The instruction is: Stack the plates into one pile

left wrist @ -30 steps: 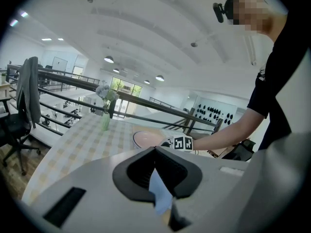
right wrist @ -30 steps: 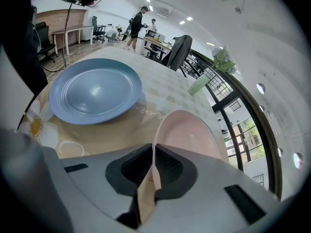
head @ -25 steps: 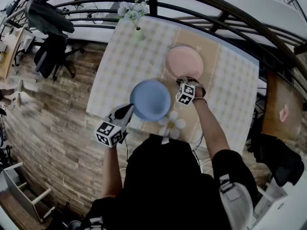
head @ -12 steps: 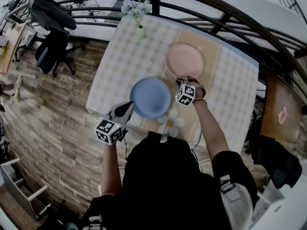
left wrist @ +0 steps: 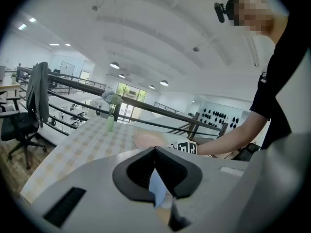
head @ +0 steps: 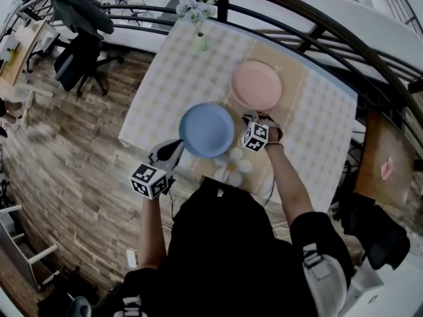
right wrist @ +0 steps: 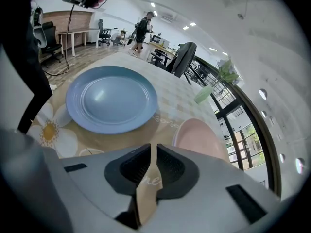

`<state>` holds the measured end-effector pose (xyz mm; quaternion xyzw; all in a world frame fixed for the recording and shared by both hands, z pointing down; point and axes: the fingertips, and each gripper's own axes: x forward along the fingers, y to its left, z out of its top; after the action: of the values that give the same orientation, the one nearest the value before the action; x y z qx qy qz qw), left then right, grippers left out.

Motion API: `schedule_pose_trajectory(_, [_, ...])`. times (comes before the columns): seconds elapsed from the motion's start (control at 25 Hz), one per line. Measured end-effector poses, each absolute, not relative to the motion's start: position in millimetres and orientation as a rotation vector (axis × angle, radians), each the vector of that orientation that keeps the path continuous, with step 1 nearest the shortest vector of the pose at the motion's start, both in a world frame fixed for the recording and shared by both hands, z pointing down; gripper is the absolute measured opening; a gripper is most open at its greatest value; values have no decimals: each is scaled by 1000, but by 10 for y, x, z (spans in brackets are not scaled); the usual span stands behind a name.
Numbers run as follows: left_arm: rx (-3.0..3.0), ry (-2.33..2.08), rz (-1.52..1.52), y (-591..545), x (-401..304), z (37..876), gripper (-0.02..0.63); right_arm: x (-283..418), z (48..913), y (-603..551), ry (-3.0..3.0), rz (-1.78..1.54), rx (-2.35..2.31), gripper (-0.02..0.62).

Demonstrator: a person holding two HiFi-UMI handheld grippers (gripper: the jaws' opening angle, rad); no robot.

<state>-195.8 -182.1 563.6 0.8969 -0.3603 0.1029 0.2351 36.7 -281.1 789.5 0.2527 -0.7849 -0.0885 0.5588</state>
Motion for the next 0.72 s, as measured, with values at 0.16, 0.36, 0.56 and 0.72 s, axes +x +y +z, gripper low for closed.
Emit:
schedule_pose_trajectory(0.16, [2434,-1038,257,-1663,-1924,5602,2,272,7881,-2671,-1874,-248,543,39])
schedule_pose_trajectory(0.36, [2409,-1082,251,-1348,-1811,5560,2,252,7900,-2425,-1896,-275,485,40])
schedule_pose_trajectory(0.56, [2384,-1147,231,-1153,-1824,5500,2,161,7898,-2257,-1915,-309,432,40])
schedule_pose_trajectory(0.72, [2363,-1198,216,-974,-1802,5460,2,125,7896,-2102,-1930,-328,390,40])
